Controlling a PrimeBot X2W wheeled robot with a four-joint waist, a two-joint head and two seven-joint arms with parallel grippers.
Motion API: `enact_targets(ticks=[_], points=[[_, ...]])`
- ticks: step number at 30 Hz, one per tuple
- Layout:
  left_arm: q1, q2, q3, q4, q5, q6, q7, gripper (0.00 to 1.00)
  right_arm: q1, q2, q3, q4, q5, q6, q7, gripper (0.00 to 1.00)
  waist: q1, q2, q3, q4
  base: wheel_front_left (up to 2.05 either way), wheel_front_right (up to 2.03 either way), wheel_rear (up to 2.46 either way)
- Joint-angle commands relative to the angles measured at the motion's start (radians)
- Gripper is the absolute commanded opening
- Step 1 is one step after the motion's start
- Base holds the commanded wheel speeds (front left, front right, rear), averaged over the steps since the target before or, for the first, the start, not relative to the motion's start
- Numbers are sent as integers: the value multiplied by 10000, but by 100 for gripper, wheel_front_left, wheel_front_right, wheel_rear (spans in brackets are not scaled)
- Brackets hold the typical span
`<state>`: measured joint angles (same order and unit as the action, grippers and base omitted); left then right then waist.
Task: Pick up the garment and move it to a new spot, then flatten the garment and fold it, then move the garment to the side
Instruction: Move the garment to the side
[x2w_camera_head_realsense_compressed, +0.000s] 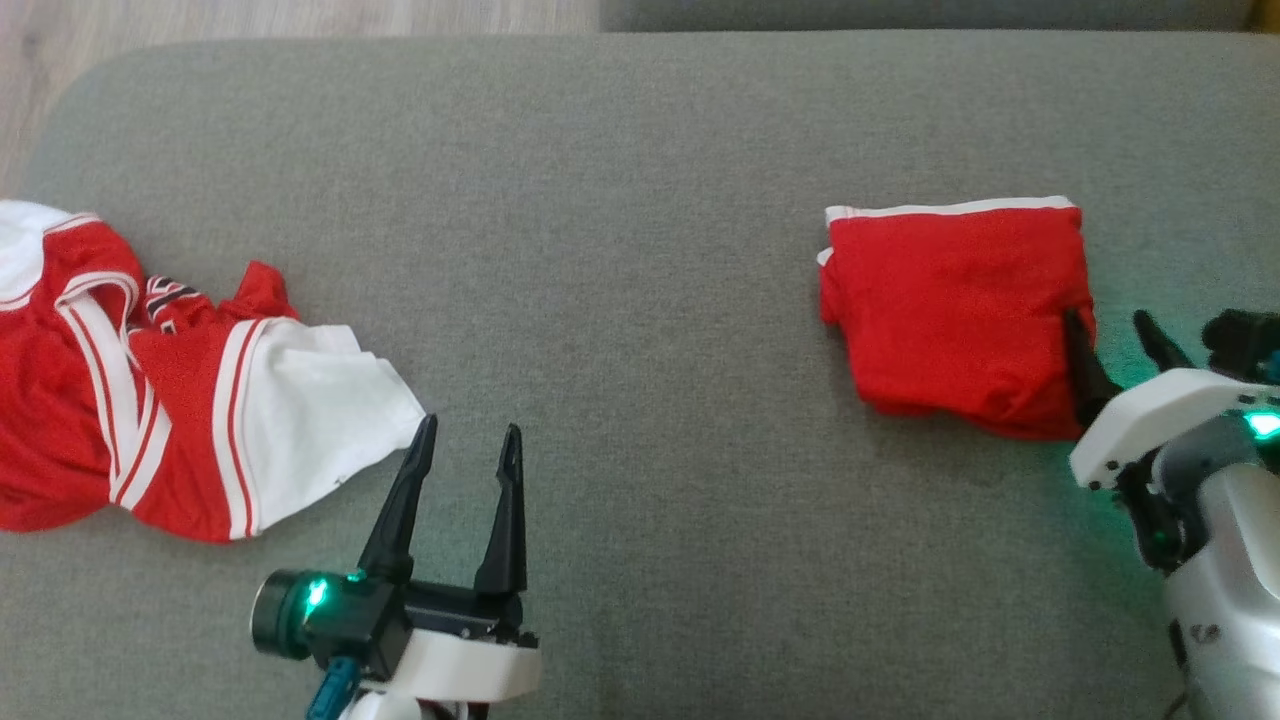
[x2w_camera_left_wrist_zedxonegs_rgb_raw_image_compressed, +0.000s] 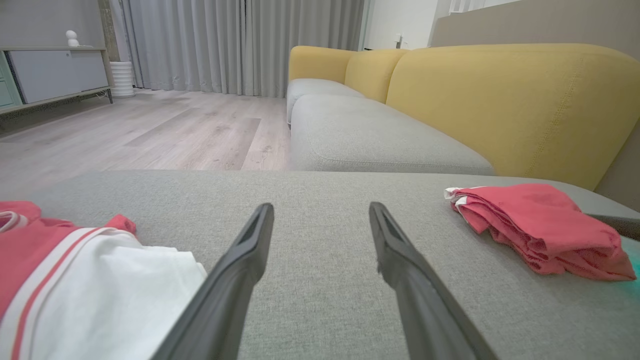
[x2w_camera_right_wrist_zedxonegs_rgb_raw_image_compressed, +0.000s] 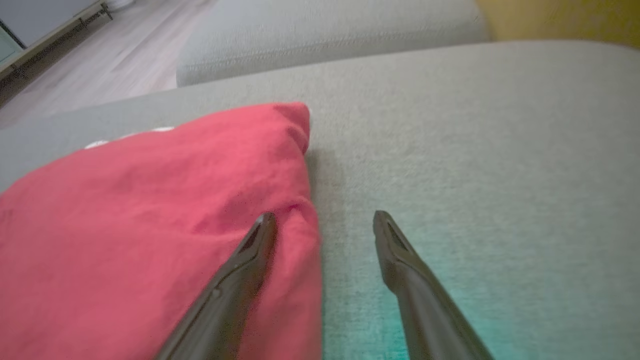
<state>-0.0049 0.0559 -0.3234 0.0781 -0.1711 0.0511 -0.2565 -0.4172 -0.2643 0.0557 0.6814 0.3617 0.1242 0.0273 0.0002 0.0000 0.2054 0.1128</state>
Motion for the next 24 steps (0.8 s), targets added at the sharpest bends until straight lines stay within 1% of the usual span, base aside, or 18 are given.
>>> enact_targets(ticks=[1,2,3,4,5,8,11,15,17,18,23,24], points=[[-349,-56,211,-379,-76,-55,-53,100,-230,-40,329,-172,190,65,192,100,-2,0,138,79,0,0,0],[-387,-56,186,-415,-93,-40,-53,100,-255,10,474,-110,346,65,397,100,-2,0,192,72,0,0,0],[-416,-56,165,-452,-119,-23,-53,100,-272,41,625,-71,512,65,591,84,-2,0,253,52,0,0,0],[-444,-56,145,-483,-149,-6,-53,100,-291,47,779,-73,661,65,725,38,-2,0,320,23,0,0,0],[-470,-56,122,-493,-176,4,-53,100,-316,37,891,-91,800,65,796,0,-2,0,384,-17,0,0,0],[-558,-56,69,-529,-209,-1,-53,100,-451,-146,1075,-195,932,65,715,0,-2,0,628,-200,0,0,0],[-731,-56,43,-691,-179,-31,-53,100,-673,-583,1100,-316,651,65,577,0,-2,0,945,-473,0,0,0],[-1035,-56,70,-981,-20,-147,-53,100,-1018,-1408,844,-595,98,65,690,0,-2,0,1459,-940,0,0,0],[-1243,-56,74,-1119,58,-228,-53,100,-1161,-1934,697,-779,-159,65,851,0,-2,0,1756,-1153,0,0,0],[-1243,-56,74,-1119,58,-228,-53,100,-1161,-1934,697,-779,-159,65,851,0,-2,0,1756,-1153,0,0,0],[-1815,-56,77,-1392,269,-466,-53,100,-1550,-3174,169,-1207,-574,65,1180,0,-2,0,2511,-1577,0,0,0],[-2020,-56,86,-1488,347,-558,-53,100,-1703,-3529,-139,-1333,-707,65,1206,0,-2,0,2792,-1713,0,0,0]])
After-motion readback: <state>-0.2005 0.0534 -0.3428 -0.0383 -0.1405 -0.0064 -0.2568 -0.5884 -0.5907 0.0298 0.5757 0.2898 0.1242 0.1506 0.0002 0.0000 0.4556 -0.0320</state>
